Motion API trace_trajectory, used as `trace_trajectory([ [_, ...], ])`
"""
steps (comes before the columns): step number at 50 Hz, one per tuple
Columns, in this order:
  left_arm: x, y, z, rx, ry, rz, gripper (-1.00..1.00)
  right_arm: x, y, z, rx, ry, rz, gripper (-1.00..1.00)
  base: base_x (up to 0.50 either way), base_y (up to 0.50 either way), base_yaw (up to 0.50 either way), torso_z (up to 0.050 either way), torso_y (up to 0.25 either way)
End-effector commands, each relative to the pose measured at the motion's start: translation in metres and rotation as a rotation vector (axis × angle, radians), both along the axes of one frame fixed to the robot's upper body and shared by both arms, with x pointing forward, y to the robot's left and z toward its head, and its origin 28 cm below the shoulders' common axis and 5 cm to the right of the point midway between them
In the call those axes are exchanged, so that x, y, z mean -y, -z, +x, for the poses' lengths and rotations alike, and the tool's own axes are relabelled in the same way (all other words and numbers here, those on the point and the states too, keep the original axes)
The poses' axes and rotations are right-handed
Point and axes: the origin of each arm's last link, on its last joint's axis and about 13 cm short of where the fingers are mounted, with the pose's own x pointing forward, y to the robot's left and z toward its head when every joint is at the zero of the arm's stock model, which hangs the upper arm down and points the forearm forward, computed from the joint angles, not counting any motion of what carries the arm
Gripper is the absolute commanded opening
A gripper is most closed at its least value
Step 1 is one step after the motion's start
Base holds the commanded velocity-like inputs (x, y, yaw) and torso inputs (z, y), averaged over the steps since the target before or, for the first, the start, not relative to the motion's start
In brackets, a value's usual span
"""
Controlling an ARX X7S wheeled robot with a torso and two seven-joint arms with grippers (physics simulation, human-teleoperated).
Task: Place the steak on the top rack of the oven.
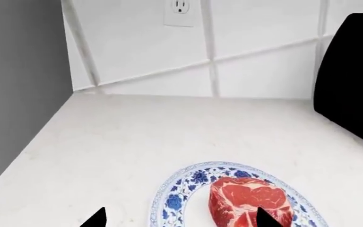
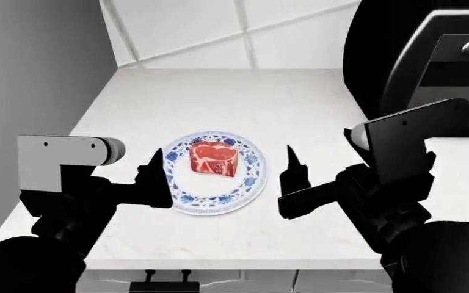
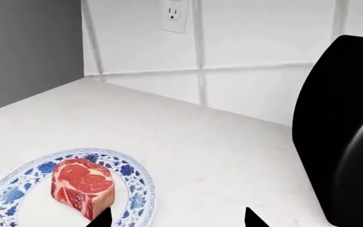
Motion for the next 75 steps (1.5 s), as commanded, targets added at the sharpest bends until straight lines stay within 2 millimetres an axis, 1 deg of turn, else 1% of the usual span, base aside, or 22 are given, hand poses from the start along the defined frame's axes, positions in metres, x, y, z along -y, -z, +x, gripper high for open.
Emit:
trace_trajectory([
  [1,-0.004,-0.002,0.001,0.014,-0.02,-0.012,1.0,-0.003,-0.004,0.0,-0.022,-0.043,-0.013,1.0,0.0,0.0,0.0,0.0,0.0],
  [4,-0.005,-0.002,0.0,0.015,-0.024,-0.011,1.0,-0.003,-0.014,0.002,-0.026,-0.084,-0.018,1.0,0.0,0.0,0.0,0.0,0.0],
  [6,-0.005,0.001,0.001,0.01,-0.022,-0.012,1.0,-0.003,-0.021,0.003,-0.038,-0.152,-0.02,1.0,0.0,0.0,0.0,0.0,0.0],
  [10,-0.005,0.003,0.002,0.001,-0.017,-0.012,1.0,0.001,-0.029,0.012,-0.069,-0.177,-0.042,1.0,0.0,0.0,0.0,0.0,0.0],
  [14,-0.006,0.004,0.004,0.001,-0.018,-0.011,1.0,0.006,-0.037,0.025,-0.073,-0.212,-0.048,1.0,0.0,0.0,0.0,0.0,0.0],
  [19,-0.007,0.006,0.006,-0.004,-0.018,-0.01,1.0,0.004,-0.045,0.04,-0.097,-0.286,-0.072,1.0,0.0,0.0,0.0,0.0,0.0],
  [23,-0.008,0.005,0.007,-0.005,-0.019,-0.007,1.0,0.006,-0.054,0.054,-0.153,-0.386,-0.086,1.0,0.0,0.0,0.0,0.0,0.0],
  [29,-0.008,0.005,0.006,-0.008,-0.004,-0.005,1.0,0.008,-0.069,0.072,-0.207,-0.446,-0.127,1.0,0.0,0.0,0.0,0.0,0.0],
  [32,-0.008,0.004,0.007,-0.007,-0.003,0.002,1.0,0.011,-0.075,0.08,-0.266,-0.491,-0.16,1.0,0.0,0.0,0.0,0.0,0.0],
  [35,-0.008,0.003,0.008,-0.001,-0.003,0.006,1.0,0.013,-0.083,0.091,-0.304,-0.503,-0.206,1.0,0.0,0.0,0.0,0.0,0.0],
  [36,-0.009,0.004,0.009,-0.003,-0.011,0.006,1.0,0.013,-0.088,0.094,-0.314,-0.534,-0.219,1.0,0.0,0.0,0.0,0.0,0.0],
  [37,-0.008,0.004,0.009,-0.003,-0.011,0.008,1.0,0.013,-0.088,0.098,-0.348,-0.553,-0.239,1.0,0.0,0.0,0.0,0.0,0.0],
  [40,-0.009,0.003,0.009,0.0,-0.011,0.007,1.0,0.014,-0.097,0.109,-0.35,-0.569,-0.258,1.0,0.0,0.0,0.0,0.0,0.0],
  [44,-0.008,0.003,0.01,-0.002,-0.014,0.009,1.0,0.016,-0.101,0.123,-0.381,-0.597,-0.279,1.0,0.0,0.0,0.0,0.0,0.0],
  [45,-0.008,0.003,0.009,0.002,-0.014,0.012,1.0,0.016,-0.103,0.13,-0.379,-0.597,-0.279,1.0,0.0,0.0,0.0,0.0,0.0],
  [49,-0.009,0.002,0.008,0.001,-0.028,0.01,1.0,0.019,-0.105,0.144,-0.394,-0.604,-0.295,1.0,0.0,0.0,0.0,0.0,0.0],
  [51,-0.009,0.003,0.009,-0.023,-0.026,0.0,1.0,0.019,-0.105,0.147,-0.392,-0.604,-0.305,1.0,0.0,0.0,0.0,0.0,0.0],
  [55,-0.008,0.001,0.008,-0.006,-0.025,0.01,1.0,0.018,-0.103,0.156,-0.383,-0.622,-0.305,1.0,0.0,0.0,0.0,0.0,0.0],
  [63,-0.007,0.002,0.009,-0.009,-0.019,0.01,1.0,0.009,-0.09,0.177,-0.397,-0.68,-0.288,1.0,0.0,0.0,0.0,0.0,0.0],
  [65,-0.007,0.004,0.011,-0.019,-0.017,0.011,1.0,0.008,-0.089,0.185,-0.387,-0.647,-0.28,1.0,0.0,0.0,0.0,0.0,0.0],
  [66,-0.006,0.004,0.014,-0.015,-0.001,0.011,1.0,-0.002,-0.083,0.195,-0.406,-0.717,-0.291,1.0,0.0,0.0,0.0,0.0,0.0],
  [75,-0.004,0.004,0.016,-0.013,0.014,0.019,1.0,-0.009,-0.077,0.205,-0.42,-0.762,-0.293,1.0,0.0,0.0,0.0,0.0,0.0],
])
